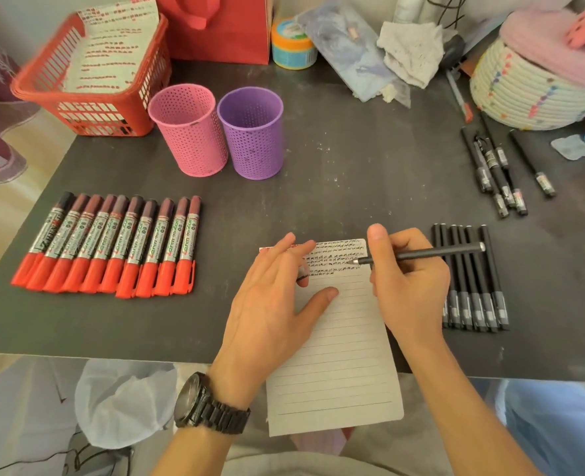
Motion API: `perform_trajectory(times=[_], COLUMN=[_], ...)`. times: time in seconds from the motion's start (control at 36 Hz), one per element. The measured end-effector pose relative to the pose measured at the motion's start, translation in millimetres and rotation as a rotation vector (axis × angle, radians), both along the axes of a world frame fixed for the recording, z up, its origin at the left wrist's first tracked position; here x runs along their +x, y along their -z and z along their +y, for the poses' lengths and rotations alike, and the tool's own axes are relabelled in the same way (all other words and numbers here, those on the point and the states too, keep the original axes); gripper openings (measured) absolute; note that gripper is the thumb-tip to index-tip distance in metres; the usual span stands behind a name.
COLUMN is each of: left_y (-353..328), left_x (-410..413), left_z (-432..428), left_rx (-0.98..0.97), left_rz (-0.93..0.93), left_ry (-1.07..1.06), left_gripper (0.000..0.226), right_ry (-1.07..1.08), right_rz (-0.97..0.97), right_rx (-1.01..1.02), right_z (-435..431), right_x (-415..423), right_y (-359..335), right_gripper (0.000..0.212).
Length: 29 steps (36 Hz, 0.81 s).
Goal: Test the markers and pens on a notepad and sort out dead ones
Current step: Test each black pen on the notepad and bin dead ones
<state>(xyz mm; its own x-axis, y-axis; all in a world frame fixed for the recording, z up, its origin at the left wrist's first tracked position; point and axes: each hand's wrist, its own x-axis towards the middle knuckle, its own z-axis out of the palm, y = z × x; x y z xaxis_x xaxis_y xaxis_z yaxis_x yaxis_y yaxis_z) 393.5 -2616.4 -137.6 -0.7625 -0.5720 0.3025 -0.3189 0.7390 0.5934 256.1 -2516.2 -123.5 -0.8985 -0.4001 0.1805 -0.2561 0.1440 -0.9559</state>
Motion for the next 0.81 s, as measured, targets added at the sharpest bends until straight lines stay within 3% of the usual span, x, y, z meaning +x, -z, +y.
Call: perform_trajectory(times=[0.14, 0.31, 0.53, 0.67, 0.81], left_y=[-6, -10, -5, -6, -9], left_x=[4, 12, 21, 28, 34], left_z=[0, -4, 1, 6, 3], left_rx=[0.051, 0.198, 0.261, 0.290, 0.226], left_rz=[0.088, 0.130, 0.015, 0.074, 0.018], left_ry=[-0.113, -0.080, -0.028, -0.027, -0.006], left_gripper=[0.021, 0.019, 0.045, 0.021, 0.019], right_ry=[-0.018, -0.124, -0.225, -0.191, -0.216], right_rz=[-0.003, -0.216, -0.553, -0.637, -0.602], right_rx=[-0.077, -0.186, -0.347, -0.328, -0.275], right_z=[4, 21, 54, 67, 76], right_x=[4, 13, 21, 27, 31], right_y=[-6, -13, -20, -24, -25], right_gripper=[0.029, 0.022, 0.013, 0.010, 0.051])
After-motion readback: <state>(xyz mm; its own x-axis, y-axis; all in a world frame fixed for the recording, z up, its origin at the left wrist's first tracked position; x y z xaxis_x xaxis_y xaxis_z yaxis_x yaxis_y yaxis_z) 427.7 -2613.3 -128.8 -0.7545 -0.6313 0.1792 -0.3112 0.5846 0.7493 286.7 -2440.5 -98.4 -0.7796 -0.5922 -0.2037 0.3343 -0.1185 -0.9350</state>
